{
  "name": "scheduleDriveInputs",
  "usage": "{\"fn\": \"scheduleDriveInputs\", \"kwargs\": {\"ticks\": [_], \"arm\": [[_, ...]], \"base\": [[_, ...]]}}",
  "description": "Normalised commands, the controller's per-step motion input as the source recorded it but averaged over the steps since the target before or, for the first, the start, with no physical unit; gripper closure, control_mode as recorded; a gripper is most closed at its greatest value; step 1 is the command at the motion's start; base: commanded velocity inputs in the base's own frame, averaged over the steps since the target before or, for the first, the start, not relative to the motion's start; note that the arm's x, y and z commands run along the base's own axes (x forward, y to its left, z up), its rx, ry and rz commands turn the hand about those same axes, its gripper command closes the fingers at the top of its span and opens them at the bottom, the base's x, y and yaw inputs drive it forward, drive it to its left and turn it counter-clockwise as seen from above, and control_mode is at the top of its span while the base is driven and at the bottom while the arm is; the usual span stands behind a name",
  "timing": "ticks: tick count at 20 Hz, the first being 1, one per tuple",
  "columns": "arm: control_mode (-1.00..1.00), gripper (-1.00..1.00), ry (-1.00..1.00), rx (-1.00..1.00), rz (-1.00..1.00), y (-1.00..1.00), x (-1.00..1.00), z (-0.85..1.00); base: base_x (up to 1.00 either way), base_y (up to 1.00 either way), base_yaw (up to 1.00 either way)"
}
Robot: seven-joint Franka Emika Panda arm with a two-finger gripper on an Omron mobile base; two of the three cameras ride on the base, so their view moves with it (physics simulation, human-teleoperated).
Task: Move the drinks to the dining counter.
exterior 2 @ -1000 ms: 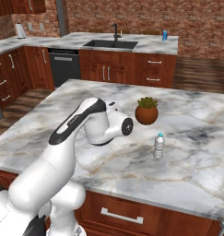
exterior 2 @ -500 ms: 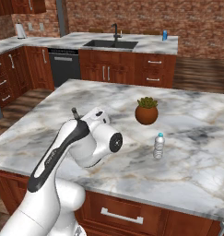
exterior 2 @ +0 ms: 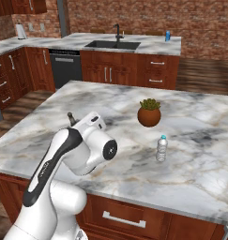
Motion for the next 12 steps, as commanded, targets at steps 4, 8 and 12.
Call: {"fn": "scheduleDriveInputs", "kwargs": {"ticks": [4, 8, 12], "arm": [[1.00, 1.00, 0.00, 0.00, 0.00, 0.00, 0.00, 0.00], [1.00, 1.00, 0.00, 0.00, 0.00, 0.00, 0.00, 0.00], [1.00, 1.00, 0.00, 0.00, 0.00, 0.00, 0.00, 0.00]], "base": [[0.00, 0.00, 0.00], [-0.21, 0.00, 0.00], [-0.51, 0.00, 0.00]]}}
